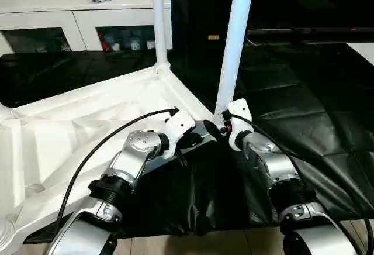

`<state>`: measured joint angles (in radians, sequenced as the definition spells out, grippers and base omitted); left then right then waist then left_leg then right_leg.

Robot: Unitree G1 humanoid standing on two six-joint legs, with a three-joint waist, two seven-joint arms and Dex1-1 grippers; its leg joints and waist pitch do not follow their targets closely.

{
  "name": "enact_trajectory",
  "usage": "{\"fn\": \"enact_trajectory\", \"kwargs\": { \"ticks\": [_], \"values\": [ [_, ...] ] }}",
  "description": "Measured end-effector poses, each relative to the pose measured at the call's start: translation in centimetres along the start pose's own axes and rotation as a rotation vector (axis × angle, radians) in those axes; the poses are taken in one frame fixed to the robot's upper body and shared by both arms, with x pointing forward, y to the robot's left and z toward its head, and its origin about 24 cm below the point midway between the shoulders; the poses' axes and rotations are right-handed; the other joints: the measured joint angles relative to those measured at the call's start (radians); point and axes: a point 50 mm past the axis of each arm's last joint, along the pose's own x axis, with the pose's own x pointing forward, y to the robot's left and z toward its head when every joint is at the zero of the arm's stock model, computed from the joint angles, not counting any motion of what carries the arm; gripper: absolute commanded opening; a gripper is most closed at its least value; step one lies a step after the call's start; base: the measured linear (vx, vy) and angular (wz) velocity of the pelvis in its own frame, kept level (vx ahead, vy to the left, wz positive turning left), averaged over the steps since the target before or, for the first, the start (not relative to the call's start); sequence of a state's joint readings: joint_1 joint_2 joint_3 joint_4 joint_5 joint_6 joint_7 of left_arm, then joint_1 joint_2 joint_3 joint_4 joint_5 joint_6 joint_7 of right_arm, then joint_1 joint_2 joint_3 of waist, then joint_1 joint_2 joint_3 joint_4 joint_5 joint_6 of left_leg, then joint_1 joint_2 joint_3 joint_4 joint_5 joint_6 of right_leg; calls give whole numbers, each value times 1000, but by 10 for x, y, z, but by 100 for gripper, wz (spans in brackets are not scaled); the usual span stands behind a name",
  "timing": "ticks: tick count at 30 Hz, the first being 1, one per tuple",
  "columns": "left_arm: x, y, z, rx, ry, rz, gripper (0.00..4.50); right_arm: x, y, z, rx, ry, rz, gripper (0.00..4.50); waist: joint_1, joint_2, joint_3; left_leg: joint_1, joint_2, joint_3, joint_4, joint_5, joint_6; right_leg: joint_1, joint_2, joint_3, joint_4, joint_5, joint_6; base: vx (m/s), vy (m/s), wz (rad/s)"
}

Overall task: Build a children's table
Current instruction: Rotate leg to tighten

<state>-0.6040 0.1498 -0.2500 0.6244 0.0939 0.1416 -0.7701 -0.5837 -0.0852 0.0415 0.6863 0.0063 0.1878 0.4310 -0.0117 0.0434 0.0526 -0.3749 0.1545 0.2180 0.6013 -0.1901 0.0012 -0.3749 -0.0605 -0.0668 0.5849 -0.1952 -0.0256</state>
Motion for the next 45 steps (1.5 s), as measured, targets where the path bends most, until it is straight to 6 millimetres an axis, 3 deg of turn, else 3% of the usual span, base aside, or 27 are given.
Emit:
{"fn": "enact_trajectory", "kwargs": {
  "ticks": [4, 9, 18, 25, 34, 44, 45],
  "values": [
    [0, -2, 3, -8, -9, -16, 43, -11, -8, -1, -31, -3, 47, 392, 16, 0, 0, -1, 0, 0, -2, 0, 0, -2, 0, 0, 1, 4, -3, 0, 0, 0],
    [-3, -1, 16, -12, -46, -5, 98, -18, -11, 2, -57, -14, 109, 392, 14, 0, 0, -10, 2, 0, -2, -1, 2, -11, 1, -1, 4, 9, -2, 0, 0, 0],
    [-6, 1, 8, -48, 7, -8, 104, -22, -15, 1, -43, -14, 109, 392, 16, 1, 0, -12, 3, 0, -1, -1, 2, -15, 1, -1, 9, 6, 1, 0, 0, 0],
    [-11, 4, 10, -71, 25, -21, 168, -25, -18, -1, -41, -4, 101, 392, 16, 2, 0, -11, 2, 0, 0, -1, 2, -13, 1, -1, 9, 6, 1, 0, 0, 0],
    [-8, 0, 3, -63, 76, -46, 168, -27, -20, 0, -53, 1, 102, 392, 17, 5, 0, -11, 2, 0, 0, -1, 2, -13, 1, -1, 9, 6, 1, 0, 0, 0],
    [-8, 0, 3, -71, 81, -49, 82, -27, -20, 1, -98, -3, 110, 392, 17, 6, -1, -11, 2, 0, 0, -1, 2, -13, 1, -1, 9, 6, 1, 0, 0, 0],
    [-9, 0, 3, -71, 80, -50, 73, -27, -20, 1, -107, -6, 113, 410, 16, 6, -1, -11, 2, 0, 0, -1, 2, -13, 1, -1, 9, 6, 1, 0, 0, 0]
  ]
}}
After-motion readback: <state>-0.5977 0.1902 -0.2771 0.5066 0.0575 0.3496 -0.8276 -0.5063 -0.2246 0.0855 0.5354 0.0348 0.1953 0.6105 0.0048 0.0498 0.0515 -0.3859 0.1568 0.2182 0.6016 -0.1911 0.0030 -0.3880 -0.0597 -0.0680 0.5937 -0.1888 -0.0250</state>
